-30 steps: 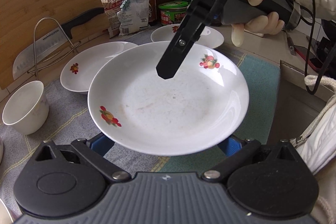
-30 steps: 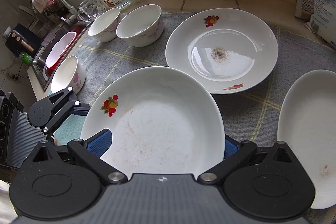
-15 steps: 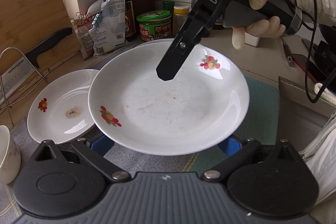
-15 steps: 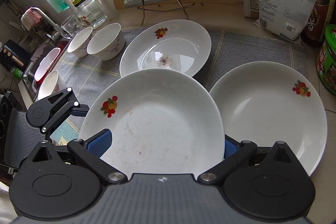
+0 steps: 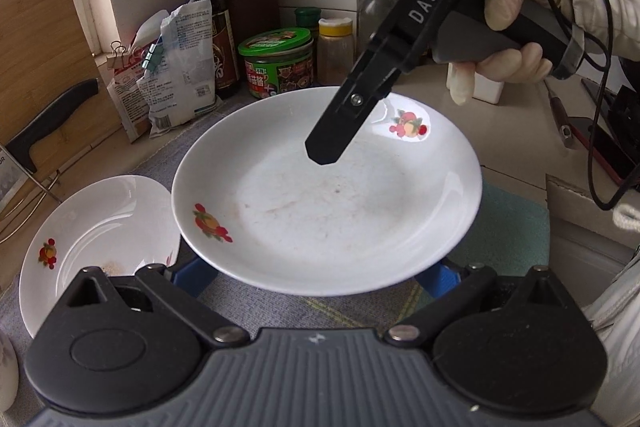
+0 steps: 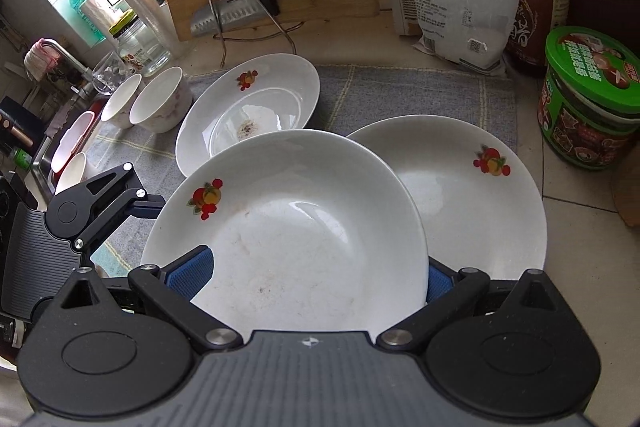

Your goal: Organize plates and bowls

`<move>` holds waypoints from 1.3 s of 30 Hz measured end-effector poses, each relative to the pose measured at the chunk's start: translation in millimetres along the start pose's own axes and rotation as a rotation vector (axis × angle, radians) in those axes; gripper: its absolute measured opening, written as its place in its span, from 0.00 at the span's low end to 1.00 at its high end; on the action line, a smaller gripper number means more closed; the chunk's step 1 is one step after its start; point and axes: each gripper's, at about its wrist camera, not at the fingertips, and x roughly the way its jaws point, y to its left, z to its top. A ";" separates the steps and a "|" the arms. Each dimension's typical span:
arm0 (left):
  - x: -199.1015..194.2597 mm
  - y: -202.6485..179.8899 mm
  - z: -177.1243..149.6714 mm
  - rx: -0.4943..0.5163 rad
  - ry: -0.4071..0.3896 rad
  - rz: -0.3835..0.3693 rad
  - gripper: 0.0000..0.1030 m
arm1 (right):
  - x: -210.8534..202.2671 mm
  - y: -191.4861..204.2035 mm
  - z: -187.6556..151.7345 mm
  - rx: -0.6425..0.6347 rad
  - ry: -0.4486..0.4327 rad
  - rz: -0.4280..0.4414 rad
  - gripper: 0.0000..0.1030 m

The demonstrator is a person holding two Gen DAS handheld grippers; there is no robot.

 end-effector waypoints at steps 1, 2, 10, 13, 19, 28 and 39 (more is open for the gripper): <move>2.5 0.7 1.2 0.000 0.003 0.000 0.99 | -0.3 -3.2 0.4 0.002 0.000 0.000 1.00; 5.0 1.3 2.2 0.001 0.005 -0.001 0.99 | -0.4 -7.1 0.8 0.003 0.000 0.001 1.00; 22.6 6.1 10.6 0.007 0.024 0.000 0.99 | 4.4 -29.6 3.1 0.018 0.009 0.005 1.00; 28.4 7.5 13.2 0.008 0.030 0.002 0.99 | 6.9 -36.6 4.6 0.025 0.013 0.007 1.00; 35.6 9.6 17.6 0.012 0.041 0.003 0.99 | 10.8 -48.0 6.6 0.036 0.018 0.016 1.00; 43.4 12.9 21.8 0.013 0.062 0.001 0.99 | 15.1 -58.5 8.6 0.046 0.023 0.027 1.00; 46.5 15.0 21.7 0.011 0.067 0.000 0.99 | 20.3 -63.5 9.0 0.052 0.036 0.028 1.00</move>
